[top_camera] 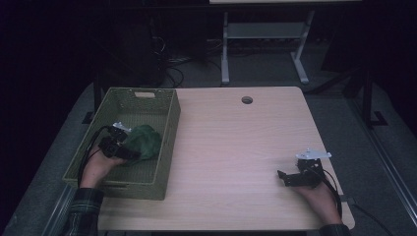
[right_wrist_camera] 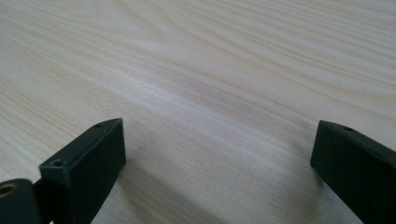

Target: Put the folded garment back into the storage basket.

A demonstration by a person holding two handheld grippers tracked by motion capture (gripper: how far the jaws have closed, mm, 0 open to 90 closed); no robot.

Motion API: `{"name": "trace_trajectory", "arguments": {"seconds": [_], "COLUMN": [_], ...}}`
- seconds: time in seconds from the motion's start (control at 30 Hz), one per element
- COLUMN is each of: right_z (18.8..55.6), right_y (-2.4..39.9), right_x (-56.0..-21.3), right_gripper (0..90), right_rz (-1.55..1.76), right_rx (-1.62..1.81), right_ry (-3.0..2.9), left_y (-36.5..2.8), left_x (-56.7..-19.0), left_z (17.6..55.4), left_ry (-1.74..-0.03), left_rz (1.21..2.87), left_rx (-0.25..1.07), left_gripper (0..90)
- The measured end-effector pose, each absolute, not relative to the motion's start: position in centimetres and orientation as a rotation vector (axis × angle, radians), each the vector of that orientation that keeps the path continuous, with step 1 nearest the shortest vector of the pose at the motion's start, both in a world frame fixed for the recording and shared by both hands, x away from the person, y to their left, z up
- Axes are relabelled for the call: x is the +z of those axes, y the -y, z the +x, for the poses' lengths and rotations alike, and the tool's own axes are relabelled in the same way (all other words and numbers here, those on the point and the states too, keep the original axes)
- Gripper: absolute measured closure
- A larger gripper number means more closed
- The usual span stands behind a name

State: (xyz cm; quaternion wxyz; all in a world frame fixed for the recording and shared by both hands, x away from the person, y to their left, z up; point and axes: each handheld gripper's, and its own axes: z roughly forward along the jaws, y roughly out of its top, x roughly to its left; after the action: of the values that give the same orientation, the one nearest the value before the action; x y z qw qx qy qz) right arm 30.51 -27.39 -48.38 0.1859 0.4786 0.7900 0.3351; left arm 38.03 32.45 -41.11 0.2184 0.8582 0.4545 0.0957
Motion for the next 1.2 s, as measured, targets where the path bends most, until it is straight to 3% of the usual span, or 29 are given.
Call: {"name": "trace_trajectory", "arguments": {"seconds": [0.1, 0.2, 0.77, 1.2], "right_z": [30.5, 30.5, 30.5, 30.5], "right_y": [27.4, 27.4, 27.4, 27.4], "right_x": [-48.4, -48.4, -48.4, -48.4], "right_gripper": [2.9, 2.9, 2.9, 2.9], "right_rz": [1.349, 1.349, 1.349, 1.349], "right_rx": [0.944, 0.944, 0.944, 0.944], "right_ry": [-2.225, -2.225, -2.225, -2.225], "left_y": [-32.3, -32.5, -31.4, -26.0], "left_x": [-41.2, -40.9, -36.5, -32.9], "left_z": [38.0, 37.9, 37.4, 37.2], "left_ry": [-1.245, -1.226, -1.112, -0.962], "left_rz": [2.382, 2.363, 2.284, 2.221], "left_rx": [0.281, 0.265, 0.344, 0.344], "left_gripper": [25.1, 18.4, 15.0, 15.0]}}
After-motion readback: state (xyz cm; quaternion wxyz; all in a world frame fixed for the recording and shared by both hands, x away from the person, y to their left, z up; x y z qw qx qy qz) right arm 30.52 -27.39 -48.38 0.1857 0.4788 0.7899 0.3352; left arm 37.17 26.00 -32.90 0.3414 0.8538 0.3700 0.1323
